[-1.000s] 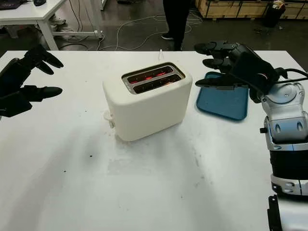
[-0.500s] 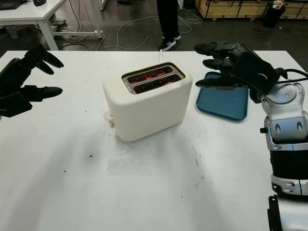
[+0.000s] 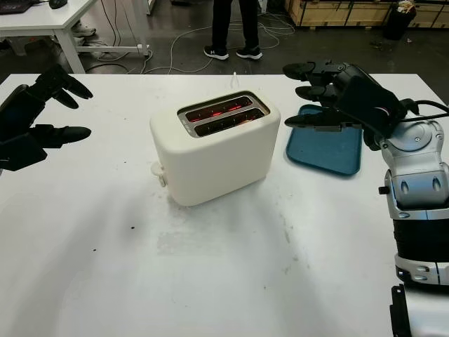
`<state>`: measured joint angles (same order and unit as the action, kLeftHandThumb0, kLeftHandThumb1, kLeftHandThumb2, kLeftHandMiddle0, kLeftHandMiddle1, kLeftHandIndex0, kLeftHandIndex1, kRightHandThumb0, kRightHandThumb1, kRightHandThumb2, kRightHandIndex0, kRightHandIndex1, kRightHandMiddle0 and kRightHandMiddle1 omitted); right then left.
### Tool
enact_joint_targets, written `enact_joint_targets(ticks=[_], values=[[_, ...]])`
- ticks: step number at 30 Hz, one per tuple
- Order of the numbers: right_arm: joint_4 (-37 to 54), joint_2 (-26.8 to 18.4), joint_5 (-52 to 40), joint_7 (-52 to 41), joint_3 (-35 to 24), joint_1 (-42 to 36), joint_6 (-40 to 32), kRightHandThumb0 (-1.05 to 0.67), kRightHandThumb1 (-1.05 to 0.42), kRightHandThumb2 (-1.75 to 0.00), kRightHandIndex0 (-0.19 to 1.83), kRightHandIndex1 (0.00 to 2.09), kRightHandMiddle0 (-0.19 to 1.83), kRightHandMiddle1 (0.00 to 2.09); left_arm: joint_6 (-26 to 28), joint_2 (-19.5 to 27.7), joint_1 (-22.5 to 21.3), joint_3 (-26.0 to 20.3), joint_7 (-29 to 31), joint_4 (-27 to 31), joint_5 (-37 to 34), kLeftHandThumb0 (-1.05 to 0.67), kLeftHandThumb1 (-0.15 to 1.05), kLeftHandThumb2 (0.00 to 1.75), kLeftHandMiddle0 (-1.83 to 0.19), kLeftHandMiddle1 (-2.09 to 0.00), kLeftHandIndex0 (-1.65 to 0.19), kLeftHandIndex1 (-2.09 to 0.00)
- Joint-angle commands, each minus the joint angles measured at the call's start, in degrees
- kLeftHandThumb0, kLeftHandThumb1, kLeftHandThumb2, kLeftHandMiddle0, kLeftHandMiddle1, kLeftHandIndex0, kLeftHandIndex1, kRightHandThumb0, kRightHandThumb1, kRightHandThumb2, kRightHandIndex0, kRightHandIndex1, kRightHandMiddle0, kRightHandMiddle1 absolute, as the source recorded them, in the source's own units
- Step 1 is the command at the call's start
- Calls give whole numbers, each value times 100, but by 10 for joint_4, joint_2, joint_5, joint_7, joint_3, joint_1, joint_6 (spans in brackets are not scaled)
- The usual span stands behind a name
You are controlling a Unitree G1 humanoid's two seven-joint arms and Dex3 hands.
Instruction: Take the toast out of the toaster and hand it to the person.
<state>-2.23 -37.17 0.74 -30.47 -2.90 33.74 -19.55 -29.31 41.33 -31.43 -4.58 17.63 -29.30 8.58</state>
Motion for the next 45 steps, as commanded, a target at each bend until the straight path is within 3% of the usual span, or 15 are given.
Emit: enact_joint_targets(ticks=[1, 45], values=[[5, -2, 3, 2, 0, 4, 1, -22, -77, 0, 43, 3, 46, 0, 0, 1, 1, -4, -3, 3, -1, -105, 92, 32, 0, -164, 0, -146], [8, -3, 3, 2, 2, 5, -5, -23, -78, 0, 43, 3, 45, 1, -4, 0, 3, -4, -2, 3, -10, -105, 92, 31, 0, -164, 0, -146]])
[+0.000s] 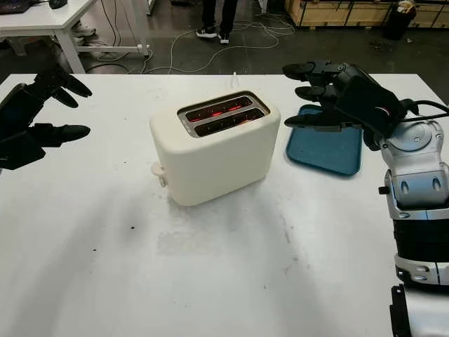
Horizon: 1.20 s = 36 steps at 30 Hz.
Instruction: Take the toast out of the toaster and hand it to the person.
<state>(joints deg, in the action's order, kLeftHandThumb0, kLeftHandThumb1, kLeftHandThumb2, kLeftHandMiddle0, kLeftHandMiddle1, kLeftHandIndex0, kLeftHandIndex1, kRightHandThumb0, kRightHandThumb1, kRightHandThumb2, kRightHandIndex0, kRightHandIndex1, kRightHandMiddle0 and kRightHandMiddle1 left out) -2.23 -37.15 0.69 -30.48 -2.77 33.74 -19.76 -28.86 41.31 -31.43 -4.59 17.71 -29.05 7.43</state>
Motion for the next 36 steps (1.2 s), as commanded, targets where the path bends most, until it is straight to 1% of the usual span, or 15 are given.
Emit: enact_joint_targets(ticks=[1, 8, 11, 16, 20, 26, 30, 32, 35, 36], values=[[7, -2, 2, 2, 0, 5, -3, -23, -78, 0, 43, 3, 45, 0, -9, 1, 3, -4, -4, 1, 2, -105, 92, 31, 0, -164, 0, -146], [3, -2, 1, 3, -1, 6, -1, -23, -77, 0, 42, 3, 44, 0, 2, 1, 5, -4, -4, 9, 3, -105, 92, 32, 0, -164, 0, -145], [2, 0, -2, 2, -3, 5, 4, -22, -77, 0, 43, 3, 45, 1, 1, 1, 5, -4, -3, 7, 1, -105, 92, 32, 0, -164, 0, -145], [1, 0, -1, 2, -2, 5, 2, -26, -77, 0, 42, 3, 45, 0, -6, -1, 5, -5, 0, 3, -5, -105, 92, 29, 0, -162, 0, -145], [5, 0, -2, 0, -2, 3, 0, -23, -77, 0, 42, 3, 44, 0, 3, 1, 6, -4, -3, 8, 1, -105, 92, 29, 0, -164, 0, -145], [5, 2, -4, 3, -4, 4, -5, -25, -77, 0, 42, 3, 44, 0, -2, 0, 4, -3, 1, 2, -3, -105, 92, 29, 0, -163, 0, -143], [-9, 6, -7, 4, -6, 18, 22, -24, -75, 0, 43, 4, 45, 1, -4, 0, 6, -3, -1, 5, -1, -105, 92, 30, 0, -164, 0, -143], [-13, 8, -6, 7, -7, 34, 34, -27, -75, 0, 45, 5, 47, 1, -8, -1, 6, -3, -4, 3, 1, -105, 92, 30, 0, -164, 0, -144], [-26, 5, 5, 15, -4, 64, 60, -24, -74, 0, 52, 9, 53, 4, -4, -2, 6, -3, -2, 2, -2, -105, 92, 31, 0, -163, 0, -143], [-33, 2, 16, 20, 2, 77, 76, -22, -73, 0, 60, 13, 59, 7, 0, -3, 6, -4, 2, 4, -6, -105, 92, 29, 0, -163, 0, -144]])
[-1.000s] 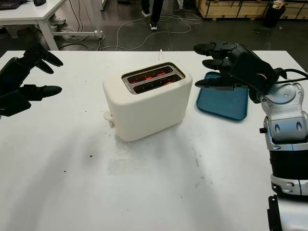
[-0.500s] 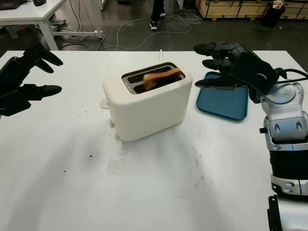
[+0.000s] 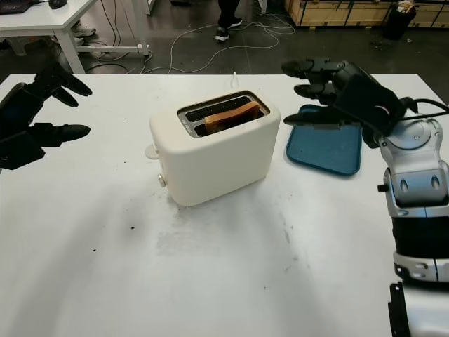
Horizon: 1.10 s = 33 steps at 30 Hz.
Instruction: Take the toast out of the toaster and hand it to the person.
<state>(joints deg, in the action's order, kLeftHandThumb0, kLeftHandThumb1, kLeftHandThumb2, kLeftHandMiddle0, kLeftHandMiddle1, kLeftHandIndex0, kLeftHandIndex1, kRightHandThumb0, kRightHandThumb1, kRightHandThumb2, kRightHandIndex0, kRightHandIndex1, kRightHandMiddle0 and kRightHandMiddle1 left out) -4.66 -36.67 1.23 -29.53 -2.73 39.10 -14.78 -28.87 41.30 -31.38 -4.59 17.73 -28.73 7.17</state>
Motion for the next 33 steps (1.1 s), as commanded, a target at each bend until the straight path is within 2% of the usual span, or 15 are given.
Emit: enact_joint_targets(ticks=[1, 6, 9, 12, 15, 20, 25, 33], values=[[-18, -6, 27, 19, 9, 37, 49, -22, -72, 0, 67, 17, 65, 10, 4, -4, 5, -4, 4, 1, -7, -105, 92, 28, 0, -163, 0, -145], [-99, -7, 95, 42, 49, 120, 175, -15, -60, 0, 111, 36, 101, 23, 3, -5, 4, -4, 2, 2, -5, -105, 92, 27, 0, -163, 0, -146], [-150, 3, 114, 40, 73, 163, 229, -11, -55, 0, 118, 37, 109, 23, 3, -5, 3, -3, 1, 1, -2, -105, 92, 29, 0, -163, 0, -146], [-197, 14, 138, 42, 99, 194, 269, -18, -53, 0, 118, 32, 110, 20, 3, -4, 3, -2, 0, 5, 0, -105, 92, 28, 0, -163, 0, -146], [-227, 26, 150, 23, 122, 216, 268, -19, -53, -1, 117, 30, 108, 16, 0, -3, 3, -1, -3, 4, 5, -105, 92, 32, 0, -164, 0, -145], [-247, 34, 179, 6, 158, 232, 291, -35, -57, -2, 112, 28, 108, 13, -4, -3, 2, -3, -3, 1, 5, -105, 92, 31, 0, -167, 0, -147], [-256, 42, 194, -12, 176, 239, 294, -30, -60, -2, 110, 28, 105, 9, 2, -3, 1, -3, -2, 3, 2, -105, 92, 30, 0, -165, 0, -149], [-293, 57, 226, -10, 202, 256, 335, -42, -60, 0, 104, 29, 104, 7, 2, -4, 1, -3, -4, 3, 4, -105, 92, 29, 0, -164, 0, -148]])
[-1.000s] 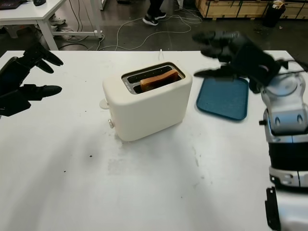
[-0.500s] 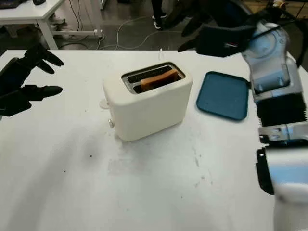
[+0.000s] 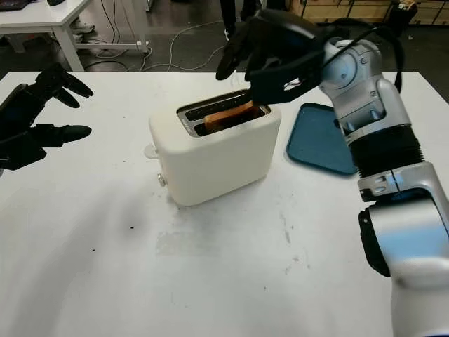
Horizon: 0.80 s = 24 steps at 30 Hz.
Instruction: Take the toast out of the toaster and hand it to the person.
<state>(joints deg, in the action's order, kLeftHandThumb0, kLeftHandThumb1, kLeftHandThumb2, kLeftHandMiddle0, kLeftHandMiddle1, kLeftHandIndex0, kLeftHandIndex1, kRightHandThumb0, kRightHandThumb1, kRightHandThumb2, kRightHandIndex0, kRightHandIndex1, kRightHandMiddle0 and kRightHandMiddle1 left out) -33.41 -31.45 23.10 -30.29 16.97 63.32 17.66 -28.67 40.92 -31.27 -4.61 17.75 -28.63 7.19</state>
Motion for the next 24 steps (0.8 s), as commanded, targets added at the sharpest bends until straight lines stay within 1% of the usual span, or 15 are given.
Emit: enact_joint_targets(ticks=[1, 2, 4, 5, 7, 9, 12, 15, 18, 21, 22, 24], values=[[-9, 6, 10, -1, 7, 16, 12, -43, -60, 0, 103, 30, 104, 7, 0, 0, 0, -2, -5, 2, 5, -105, 92, 29, 0, -164, 0, -148], [-13, 7, 14, 0, 10, 17, 13, -44, -60, 0, 100, 35, 104, 7, 2, 0, 1, -3, -3, 3, 4, -105, 92, 29, 0, -164, 0, -148], [-26, 8, 18, 7, 13, 20, 29, -44, -61, 0, 89, 62, 106, 7, 6, -1, 2, -4, 0, 3, -1, -105, 92, 28, 0, -165, 0, -147], [-32, 9, 19, 11, 14, 21, 38, -43, -60, 0, 87, 72, 109, 9, 6, -1, 2, -4, 0, 3, -2, -105, 92, 28, 0, -165, 0, -147], [-45, 13, 20, 18, 13, 22, 50, -43, -60, 0, 84, 78, 110, 10, 2, -1, 2, -4, -1, 1, -1, -105, 92, 28, 0, -165, 0, -147], [-56, 15, 24, 22, 14, 23, 59, -43, -60, 0, 81, 75, 108, 8, 0, 0, 2, -4, -1, 0, 0, -105, 92, 29, 0, -164, 0, -147], [-71, 14, 40, 21, 24, 29, 69, -49, -63, -1, 82, 70, 104, 6, -4, 1, 2, -3, -2, -1, 2, -105, 92, 30, 0, -164, 0, -147], [-82, 18, 48, 20, 29, 33, 65, -53, -65, -1, 83, 76, 102, 4, -3, -1, 1, -4, 2, -1, -3, -105, 92, 29, 0, -164, 0, -146], [-89, 22, 47, 24, 29, 32, 66, -51, -65, 0, 85, 79, 103, 4, 4, -1, 3, -4, 3, 3, -3, -105, 92, 28, 0, -163, 0, -146], [-92, 25, 47, 27, 28, 30, 69, -49, -65, 0, 86, 87, 104, 4, 7, -1, 4, -4, 3, 5, -3, -105, 92, 29, 0, -163, 0, -146], [-92, 26, 47, 28, 29, 29, 71, -47, -65, 0, 86, 102, 104, 3, 6, -2, 4, -5, 4, 4, -6, -105, 92, 28, 0, -163, 0, -146], [-96, 27, 50, 31, 31, 29, 75, -46, -65, 0, 85, 122, 105, 3, 4, -3, 4, -5, 3, 2, -8, -105, 92, 27, 0, -163, 0, -146]])
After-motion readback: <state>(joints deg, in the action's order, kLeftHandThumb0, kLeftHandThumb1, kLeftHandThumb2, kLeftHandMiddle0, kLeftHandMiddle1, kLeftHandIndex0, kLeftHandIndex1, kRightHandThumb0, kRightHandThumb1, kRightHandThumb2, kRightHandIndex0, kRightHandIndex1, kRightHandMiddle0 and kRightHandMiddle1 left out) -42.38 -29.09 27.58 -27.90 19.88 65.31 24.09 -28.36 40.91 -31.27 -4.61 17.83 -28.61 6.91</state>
